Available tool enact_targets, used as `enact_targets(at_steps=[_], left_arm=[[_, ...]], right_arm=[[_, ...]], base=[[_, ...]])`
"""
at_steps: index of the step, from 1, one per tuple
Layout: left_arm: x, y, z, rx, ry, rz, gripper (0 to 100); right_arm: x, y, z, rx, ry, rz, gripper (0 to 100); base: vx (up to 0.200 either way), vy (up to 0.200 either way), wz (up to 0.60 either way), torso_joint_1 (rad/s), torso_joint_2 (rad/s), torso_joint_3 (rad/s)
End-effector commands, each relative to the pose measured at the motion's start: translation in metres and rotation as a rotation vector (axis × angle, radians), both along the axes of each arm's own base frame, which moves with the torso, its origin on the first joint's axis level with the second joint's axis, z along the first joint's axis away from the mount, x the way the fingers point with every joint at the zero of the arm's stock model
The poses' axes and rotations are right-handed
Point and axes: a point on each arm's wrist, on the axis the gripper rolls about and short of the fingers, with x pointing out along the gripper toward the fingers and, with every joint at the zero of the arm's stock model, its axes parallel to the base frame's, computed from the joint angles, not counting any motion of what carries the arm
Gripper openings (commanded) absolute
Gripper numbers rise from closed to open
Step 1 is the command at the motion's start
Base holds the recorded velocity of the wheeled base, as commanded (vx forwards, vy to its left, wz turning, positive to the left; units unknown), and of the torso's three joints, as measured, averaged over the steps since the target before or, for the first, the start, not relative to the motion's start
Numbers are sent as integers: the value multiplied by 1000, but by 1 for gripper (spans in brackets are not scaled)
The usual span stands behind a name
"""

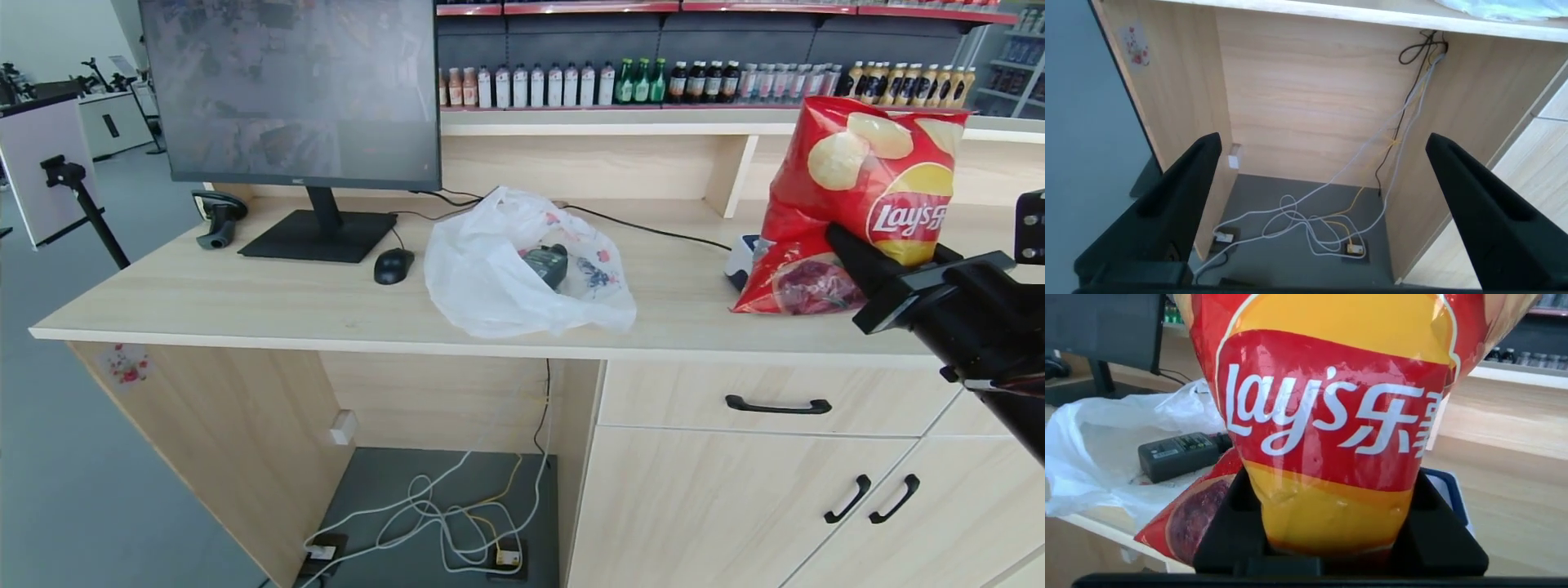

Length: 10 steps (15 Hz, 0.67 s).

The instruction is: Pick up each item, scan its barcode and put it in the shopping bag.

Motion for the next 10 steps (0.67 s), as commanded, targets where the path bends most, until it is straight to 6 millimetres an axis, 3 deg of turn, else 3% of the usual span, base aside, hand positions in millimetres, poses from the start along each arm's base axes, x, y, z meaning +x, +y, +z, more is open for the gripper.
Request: enact_targets(at_steps=[1,3,8,10], left_arm=[[0,0,0,-1,0,-1,100],[0,0,0,0,0,-1,100],[0,0,0,0,0,-1,100],[0,0,0,0,0,-1,100]], right_arm=[[1,1,1,0,-7,7,0],[3,2,2,1,-11,7,0],[5,3,4,2,-24,12,0],[5,4,4,2,-24,16,0]], base=[[200,0,0,-2,2,-2],[200,-200,0,-2,-2,0],[0,0,0,10,3,-1],[0,0,600,-7,-2,7]])
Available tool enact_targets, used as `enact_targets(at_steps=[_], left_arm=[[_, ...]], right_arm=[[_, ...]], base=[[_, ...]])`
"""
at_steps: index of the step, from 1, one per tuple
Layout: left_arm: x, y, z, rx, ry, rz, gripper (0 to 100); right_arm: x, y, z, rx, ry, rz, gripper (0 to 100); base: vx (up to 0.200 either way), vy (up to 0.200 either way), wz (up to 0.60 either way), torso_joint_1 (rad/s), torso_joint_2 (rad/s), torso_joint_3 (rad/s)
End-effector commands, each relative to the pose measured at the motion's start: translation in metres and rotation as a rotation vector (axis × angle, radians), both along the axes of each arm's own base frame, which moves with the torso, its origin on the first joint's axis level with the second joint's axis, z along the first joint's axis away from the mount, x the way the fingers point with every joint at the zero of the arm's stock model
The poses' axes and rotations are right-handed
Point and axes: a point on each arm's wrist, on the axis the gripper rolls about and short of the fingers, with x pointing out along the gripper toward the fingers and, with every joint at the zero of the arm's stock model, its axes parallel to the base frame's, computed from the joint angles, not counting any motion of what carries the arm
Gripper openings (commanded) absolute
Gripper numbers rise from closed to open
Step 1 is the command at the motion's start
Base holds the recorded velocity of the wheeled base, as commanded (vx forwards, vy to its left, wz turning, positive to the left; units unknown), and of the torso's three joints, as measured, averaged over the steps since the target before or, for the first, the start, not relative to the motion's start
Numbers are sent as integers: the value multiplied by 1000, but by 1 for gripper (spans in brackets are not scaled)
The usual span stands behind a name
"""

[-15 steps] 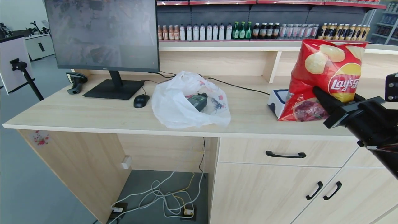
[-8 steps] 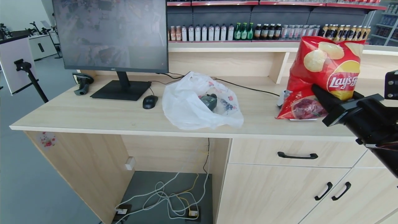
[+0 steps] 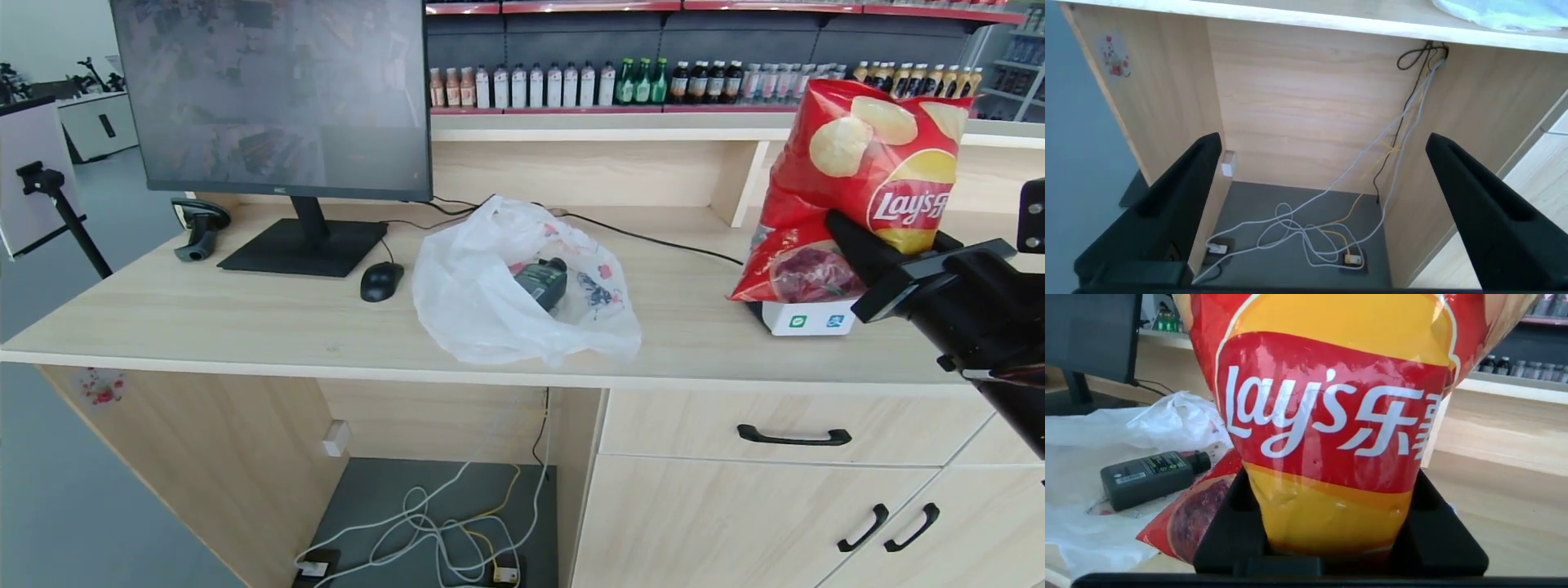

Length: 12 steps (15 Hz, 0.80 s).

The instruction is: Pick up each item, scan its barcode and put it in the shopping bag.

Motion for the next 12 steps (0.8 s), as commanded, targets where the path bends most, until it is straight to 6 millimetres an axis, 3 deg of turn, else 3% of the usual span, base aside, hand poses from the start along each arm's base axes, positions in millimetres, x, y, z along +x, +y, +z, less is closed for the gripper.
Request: enact_targets(at_steps=[1,7,12], left_arm=[[0,0,0,0,0,0,100],[0,0,0,0,0,0,100],[0,0,0,0,0,0,100]], right_arm=[[1,2,-1,-1,3,7,0],[2,2,3,2,-12,6,0],[27,6,2,23,-6,-30,0]], base=[[0,0,600,-12,2,2],[0,0,600,2,5,-1],[0,0,0,0,0,0]])
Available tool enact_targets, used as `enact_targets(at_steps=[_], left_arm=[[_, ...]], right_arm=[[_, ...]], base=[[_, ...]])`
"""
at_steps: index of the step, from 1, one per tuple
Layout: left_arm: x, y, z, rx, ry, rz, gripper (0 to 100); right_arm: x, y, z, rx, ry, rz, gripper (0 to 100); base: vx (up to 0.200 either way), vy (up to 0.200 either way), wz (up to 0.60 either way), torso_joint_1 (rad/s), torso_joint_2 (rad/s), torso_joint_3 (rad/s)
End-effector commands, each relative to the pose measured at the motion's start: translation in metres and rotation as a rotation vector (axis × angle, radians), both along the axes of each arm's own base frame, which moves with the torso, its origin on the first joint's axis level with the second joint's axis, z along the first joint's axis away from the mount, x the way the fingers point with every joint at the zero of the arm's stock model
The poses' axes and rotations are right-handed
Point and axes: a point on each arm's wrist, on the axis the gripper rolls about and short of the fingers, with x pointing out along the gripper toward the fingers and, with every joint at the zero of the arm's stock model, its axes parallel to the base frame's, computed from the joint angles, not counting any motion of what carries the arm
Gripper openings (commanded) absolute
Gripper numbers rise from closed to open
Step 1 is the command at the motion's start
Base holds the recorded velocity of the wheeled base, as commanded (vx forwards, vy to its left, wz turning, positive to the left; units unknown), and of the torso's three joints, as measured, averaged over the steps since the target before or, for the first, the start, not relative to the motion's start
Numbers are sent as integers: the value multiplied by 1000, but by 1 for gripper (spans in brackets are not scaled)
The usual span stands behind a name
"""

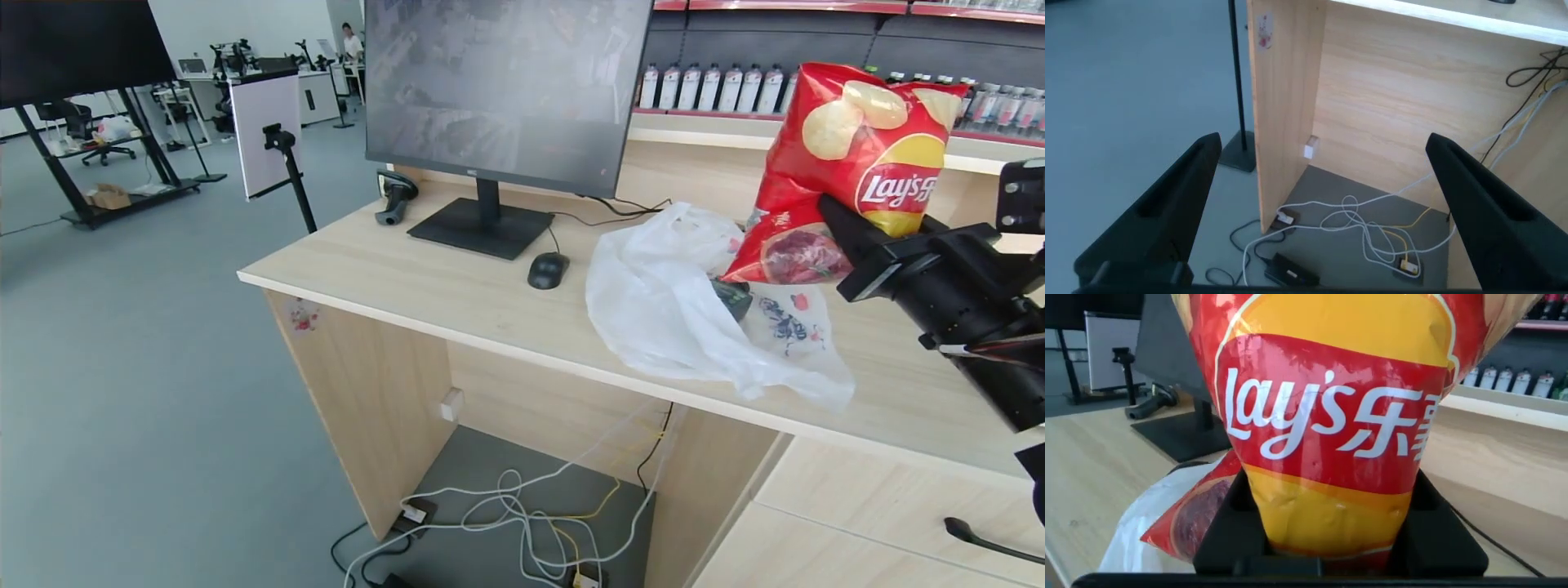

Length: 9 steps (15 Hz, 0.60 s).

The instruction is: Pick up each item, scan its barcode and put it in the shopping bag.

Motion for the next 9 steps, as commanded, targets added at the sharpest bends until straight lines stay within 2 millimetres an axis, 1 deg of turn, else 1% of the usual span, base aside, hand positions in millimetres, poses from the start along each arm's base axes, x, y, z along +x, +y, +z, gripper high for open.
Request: enact_targets(at_steps=[1,3,5,7,9], left_arm=[[0,0,0,0,0,0,100],[0,0,0,0,-2,0,100],[0,0,0,0,-2,0,100],[0,0,0,0,-2,0,100],[0,0,0,0,-2,0,100]], right_arm=[[17,3,-7,9,23,-18,0],[24,3,-11,68,50,-68,0],[29,5,-18,77,76,-91,0],[30,15,-22,69,97,-64,0],[28,21,-26,72,117,-59,0]], base=[[0,0,0,0,0,0],[0,0,0,0,0,0],[0,0,0,0,0,0],[0,0,0,0,0,0],[0,0,0,0,0,0]])
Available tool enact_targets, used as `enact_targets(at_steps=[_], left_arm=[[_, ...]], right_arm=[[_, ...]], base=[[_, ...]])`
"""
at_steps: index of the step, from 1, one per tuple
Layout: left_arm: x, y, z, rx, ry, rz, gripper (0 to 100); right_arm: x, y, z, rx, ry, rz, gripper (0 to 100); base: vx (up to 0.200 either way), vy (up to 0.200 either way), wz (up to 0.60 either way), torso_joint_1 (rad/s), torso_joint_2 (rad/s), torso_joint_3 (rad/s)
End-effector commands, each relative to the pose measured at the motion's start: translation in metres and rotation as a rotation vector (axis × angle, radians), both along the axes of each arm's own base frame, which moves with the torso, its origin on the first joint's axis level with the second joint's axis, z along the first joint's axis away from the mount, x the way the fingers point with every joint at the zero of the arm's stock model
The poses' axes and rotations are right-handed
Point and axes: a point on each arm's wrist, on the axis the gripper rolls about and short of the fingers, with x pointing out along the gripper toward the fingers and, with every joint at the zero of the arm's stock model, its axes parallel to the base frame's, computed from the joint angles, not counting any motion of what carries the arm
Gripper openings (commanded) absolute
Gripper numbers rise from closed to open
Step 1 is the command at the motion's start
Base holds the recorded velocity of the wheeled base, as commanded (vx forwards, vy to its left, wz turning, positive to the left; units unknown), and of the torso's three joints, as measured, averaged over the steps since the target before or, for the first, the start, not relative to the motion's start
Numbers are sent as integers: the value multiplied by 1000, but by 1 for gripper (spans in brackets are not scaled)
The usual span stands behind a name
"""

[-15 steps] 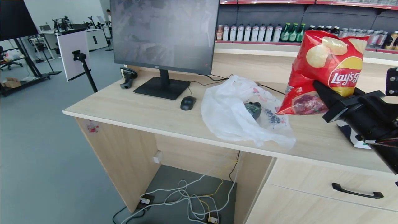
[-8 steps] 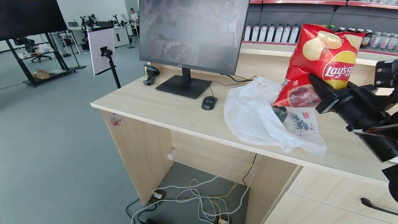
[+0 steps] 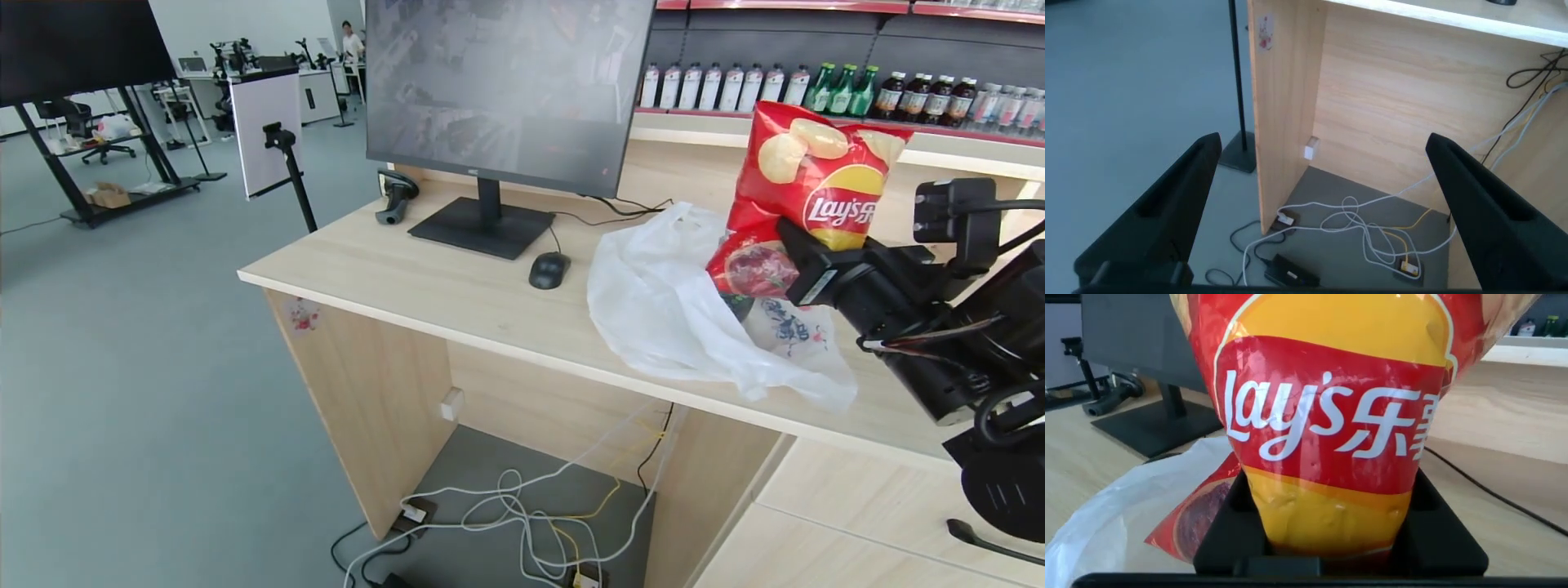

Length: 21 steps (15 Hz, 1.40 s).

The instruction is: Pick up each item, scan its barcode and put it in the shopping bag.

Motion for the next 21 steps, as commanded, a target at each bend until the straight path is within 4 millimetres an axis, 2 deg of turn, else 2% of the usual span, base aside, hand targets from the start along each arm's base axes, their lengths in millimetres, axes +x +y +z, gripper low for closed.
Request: enact_targets(at_steps=[1,3,7,10,15,21], left_arm=[[0,0,0,0,-1,0,100],[0,0,0,0,-1,0,100],[0,0,0,2,-2,0,100],[0,0,0,2,-2,-1,100],[0,0,0,2,-2,0,100],[0,0,0,0,-2,0,100]], right_arm=[[0,6,-6,9,25,13,0],[-5,11,-13,15,57,45,0],[-10,23,-15,11,65,89,0],[-8,24,-19,8,80,91,0],[4,26,-41,-10,151,98,0],[6,24,-48,-16,175,90,0]], base=[[0,0,0,0,0,0],[0,0,0,0,0,0],[0,0,0,0,0,0],[0,0,0,0,0,0],[0,0,0,0,0,0],[0,0,0,0,0,0]])
